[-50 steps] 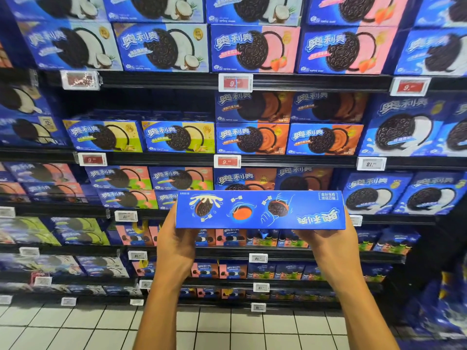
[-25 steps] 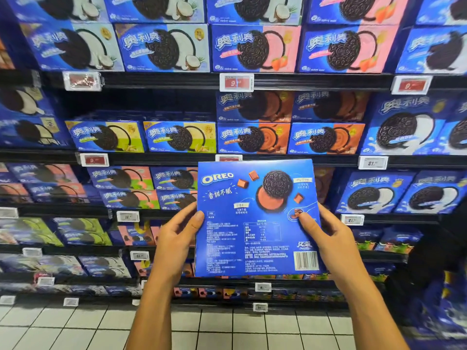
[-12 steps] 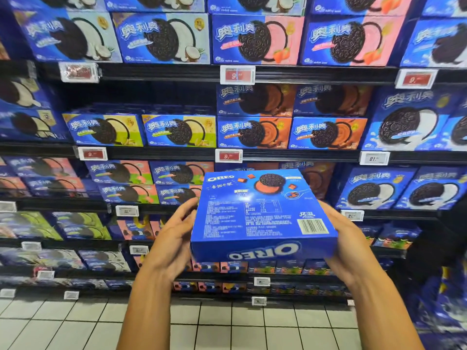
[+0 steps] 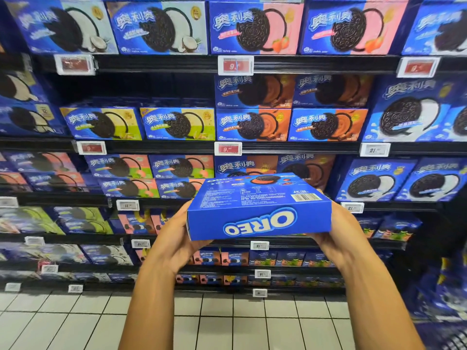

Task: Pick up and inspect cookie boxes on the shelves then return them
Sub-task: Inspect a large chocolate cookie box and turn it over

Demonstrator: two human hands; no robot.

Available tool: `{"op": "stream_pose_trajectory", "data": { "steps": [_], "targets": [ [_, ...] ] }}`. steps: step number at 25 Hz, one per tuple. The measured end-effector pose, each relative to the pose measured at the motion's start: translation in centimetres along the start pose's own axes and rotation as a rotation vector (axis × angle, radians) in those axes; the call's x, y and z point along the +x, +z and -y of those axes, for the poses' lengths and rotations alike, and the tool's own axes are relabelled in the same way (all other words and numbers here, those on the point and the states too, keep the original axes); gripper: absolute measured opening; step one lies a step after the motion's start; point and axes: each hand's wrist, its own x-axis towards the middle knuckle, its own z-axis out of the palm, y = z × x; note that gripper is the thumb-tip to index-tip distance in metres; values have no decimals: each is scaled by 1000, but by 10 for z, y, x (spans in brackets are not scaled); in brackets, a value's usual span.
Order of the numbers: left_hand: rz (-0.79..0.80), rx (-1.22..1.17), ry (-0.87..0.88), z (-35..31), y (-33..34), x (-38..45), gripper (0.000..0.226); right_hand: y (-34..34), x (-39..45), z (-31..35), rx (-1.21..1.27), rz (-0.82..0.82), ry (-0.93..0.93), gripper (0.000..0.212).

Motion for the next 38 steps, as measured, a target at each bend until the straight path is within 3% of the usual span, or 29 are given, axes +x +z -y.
{"op": "stream_pose_trajectory", "data": {
  "steps": [5,11,17,21,25,28,29,31,32,35,37,38],
  "targets": [
    [57,-32,88,1,0,-2,47,1,-5,-1,38,71,-21,17],
    [101,-74,262,2,3,-5,43,1,-8,-6,131,191,-60,37],
    [142,-95,314,2,3,-8,49,2,-9,-17,154,289,-172,40],
    [142,-101,310,0,-4,-7,46,0,-9,-18,169,339,-225,55],
    [4,17,327,3,0,1,39,4,-8,-20,166,260,-300,61],
    [-341,293,466,6,16,5,44,13,-10,-21,50,164,-352,66],
    [-379,341,513,6,24,5,45,17,-10,-22,-8,143,-371,70],
    [-273,395,504,14,42,5,33,26,-12,-24,-117,108,-407,77],
    [-182,418,435,18,54,3,43,31,-12,-26,-169,97,-421,80],
    [-27,538,260,34,77,4,112,44,-17,-28,-340,142,-444,85],
    [-10,503,264,39,81,5,120,50,-19,-27,-414,262,-399,87],
    [4,398,283,39,78,7,113,52,-20,-25,-418,328,-367,84]
  ]
}}
